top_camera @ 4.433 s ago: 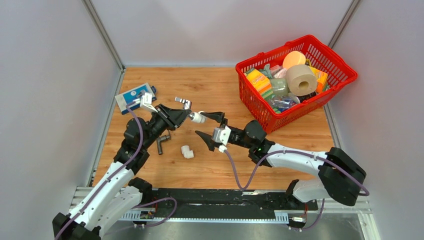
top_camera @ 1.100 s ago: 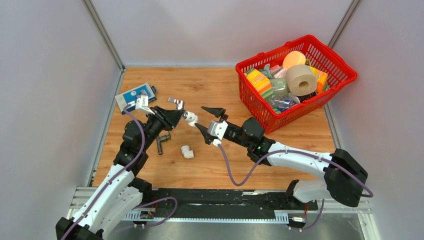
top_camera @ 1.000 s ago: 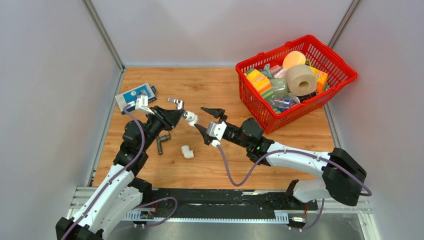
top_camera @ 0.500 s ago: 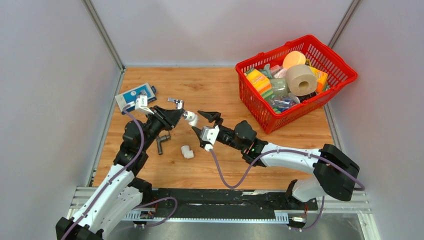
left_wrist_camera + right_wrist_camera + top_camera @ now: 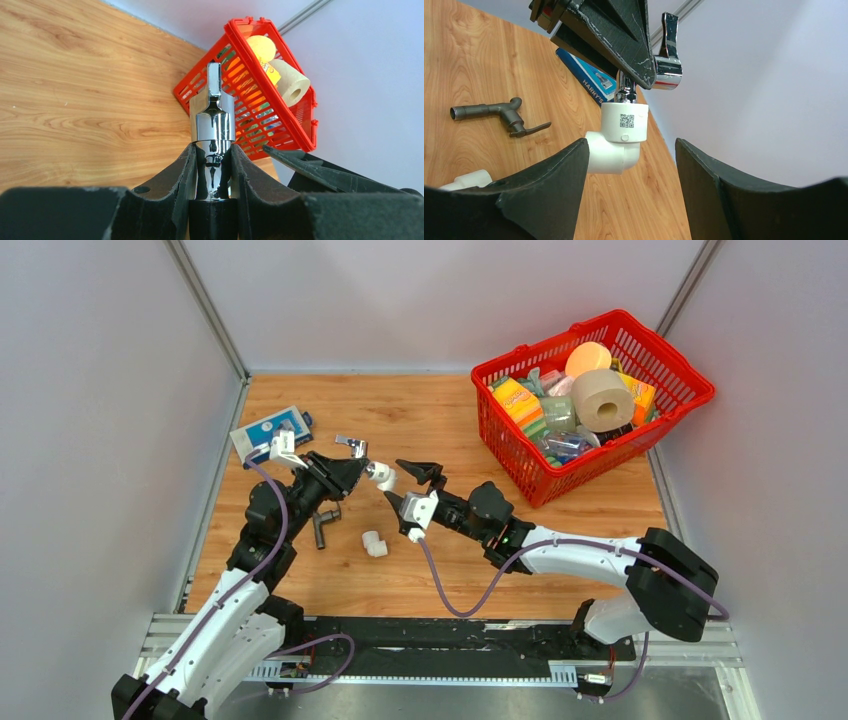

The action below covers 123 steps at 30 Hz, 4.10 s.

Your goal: Install the water faucets

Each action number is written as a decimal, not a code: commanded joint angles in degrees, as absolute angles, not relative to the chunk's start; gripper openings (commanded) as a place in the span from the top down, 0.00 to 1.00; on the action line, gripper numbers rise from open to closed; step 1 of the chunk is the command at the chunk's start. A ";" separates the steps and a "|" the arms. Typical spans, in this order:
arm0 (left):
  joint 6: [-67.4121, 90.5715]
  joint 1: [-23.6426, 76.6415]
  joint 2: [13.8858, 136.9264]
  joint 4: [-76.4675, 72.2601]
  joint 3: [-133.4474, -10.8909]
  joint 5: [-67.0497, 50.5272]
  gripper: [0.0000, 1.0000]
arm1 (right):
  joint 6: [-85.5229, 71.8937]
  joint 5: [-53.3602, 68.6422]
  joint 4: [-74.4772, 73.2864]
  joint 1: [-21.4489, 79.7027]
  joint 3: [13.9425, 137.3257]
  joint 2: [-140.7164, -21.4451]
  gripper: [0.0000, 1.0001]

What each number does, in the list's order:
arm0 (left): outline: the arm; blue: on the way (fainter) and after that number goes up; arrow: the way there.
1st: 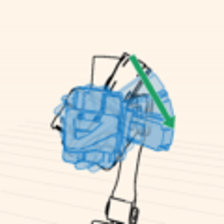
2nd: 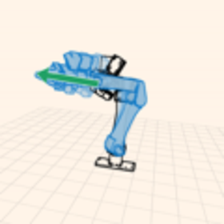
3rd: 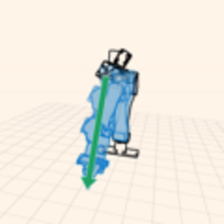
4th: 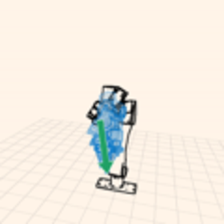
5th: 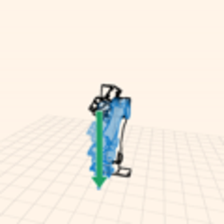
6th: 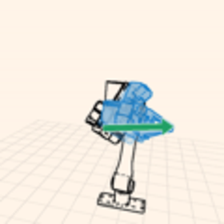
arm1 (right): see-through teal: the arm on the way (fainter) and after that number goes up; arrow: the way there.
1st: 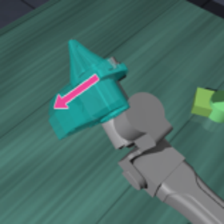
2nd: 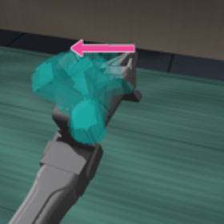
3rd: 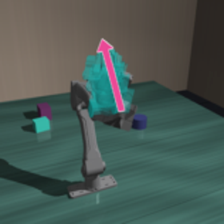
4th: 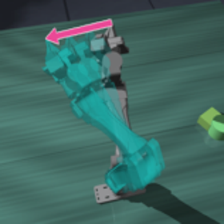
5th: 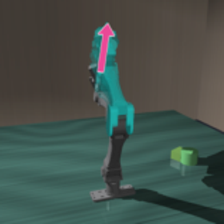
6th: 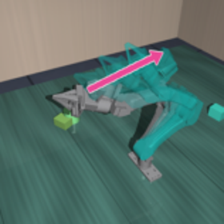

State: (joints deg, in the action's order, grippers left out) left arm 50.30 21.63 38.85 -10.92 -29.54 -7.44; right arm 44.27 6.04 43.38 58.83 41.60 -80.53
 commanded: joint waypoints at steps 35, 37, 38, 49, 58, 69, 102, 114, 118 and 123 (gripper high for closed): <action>56.87 21.62 36.83 -11.87 -34.72 -11.95 1.00 | 43.69 8.35 54.05 59.06 44.21 -87.98 0.39; 55.99 21.62 37.00 -12.30 -34.63 -12.74 1.00 | 42.20 9.31 53.18 58.54 44.47 -87.54 0.50; 54.77 21.62 37.09 -12.30 -34.72 -13.09 1.00 | 40.97 10.19 52.22 58.10 44.73 -87.28 0.56; 33.06 21.53 40.17 -12.92 -37.62 -25.38 1.00 | 21.12 28.46 42.37 51.33 49.39 -82.88 1.00; 23.38 21.53 37.27 -27.13 -30.42 -33.39 1.00 | -9.19 48.75 50.43 42.55 53.34 -87.09 1.00; 26.89 21.45 34.54 -21.90 -29.88 -21.11 1.00 | 1.91 38.51 49.55 40.69 49.59 -82.54 0.37; 47.72 21.53 40.52 -13.71 -33.49 -10.72 1.00 | 18.54 28.56 55.11 47.90 39.03 -78.49 0.26; 50.98 21.53 36.39 -13.01 -32.87 -12.13 1.00 | 23.82 30.32 56.07 48.60 38.06 -79.36 0.26; 51.33 21.53 35.95 -13.27 -32.78 -13.18 1.00 | 23.38 32.07 57.39 48.78 38.76 -81.47 0.27; 51.94 21.53 36.12 -14.32 -32.26 -14.41 1.00 | 22.77 33.31 58.62 48.69 40.51 -84.54 0.30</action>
State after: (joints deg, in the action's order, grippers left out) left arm 50.24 21.37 36.95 -8.82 -30.57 -12.38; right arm 22.70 31.09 55.57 48.31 38.30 -82.52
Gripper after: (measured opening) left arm 0.346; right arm 0.717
